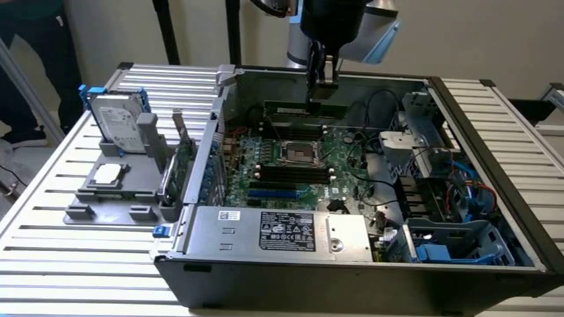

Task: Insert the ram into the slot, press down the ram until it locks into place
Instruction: 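Insert the ram into the slot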

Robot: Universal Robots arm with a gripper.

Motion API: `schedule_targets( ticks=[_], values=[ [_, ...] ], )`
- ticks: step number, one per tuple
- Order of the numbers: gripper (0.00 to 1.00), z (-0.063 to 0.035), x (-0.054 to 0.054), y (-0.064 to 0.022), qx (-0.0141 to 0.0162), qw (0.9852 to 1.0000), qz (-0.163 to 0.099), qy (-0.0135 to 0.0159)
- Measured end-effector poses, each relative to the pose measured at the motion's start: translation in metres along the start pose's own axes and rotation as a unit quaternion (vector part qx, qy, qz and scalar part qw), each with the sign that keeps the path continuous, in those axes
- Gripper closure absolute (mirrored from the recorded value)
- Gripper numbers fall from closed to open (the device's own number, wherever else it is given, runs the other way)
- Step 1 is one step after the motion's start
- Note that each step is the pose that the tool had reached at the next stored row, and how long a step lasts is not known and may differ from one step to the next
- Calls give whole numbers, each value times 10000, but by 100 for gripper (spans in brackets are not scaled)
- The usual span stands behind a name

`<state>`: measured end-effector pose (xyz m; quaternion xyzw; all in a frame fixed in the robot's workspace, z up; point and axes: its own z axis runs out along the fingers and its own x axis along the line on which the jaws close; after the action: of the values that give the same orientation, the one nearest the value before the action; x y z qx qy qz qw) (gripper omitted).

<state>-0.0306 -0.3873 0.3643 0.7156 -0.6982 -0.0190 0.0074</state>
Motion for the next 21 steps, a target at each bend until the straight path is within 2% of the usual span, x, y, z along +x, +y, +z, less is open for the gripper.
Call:
schedule_targets(
  ticks=[10,21],
  values=[
    [87,182,20,-7,1,10000,38,-1],
    [87,380,126,-11,23,9999,123,-4]
  ],
)
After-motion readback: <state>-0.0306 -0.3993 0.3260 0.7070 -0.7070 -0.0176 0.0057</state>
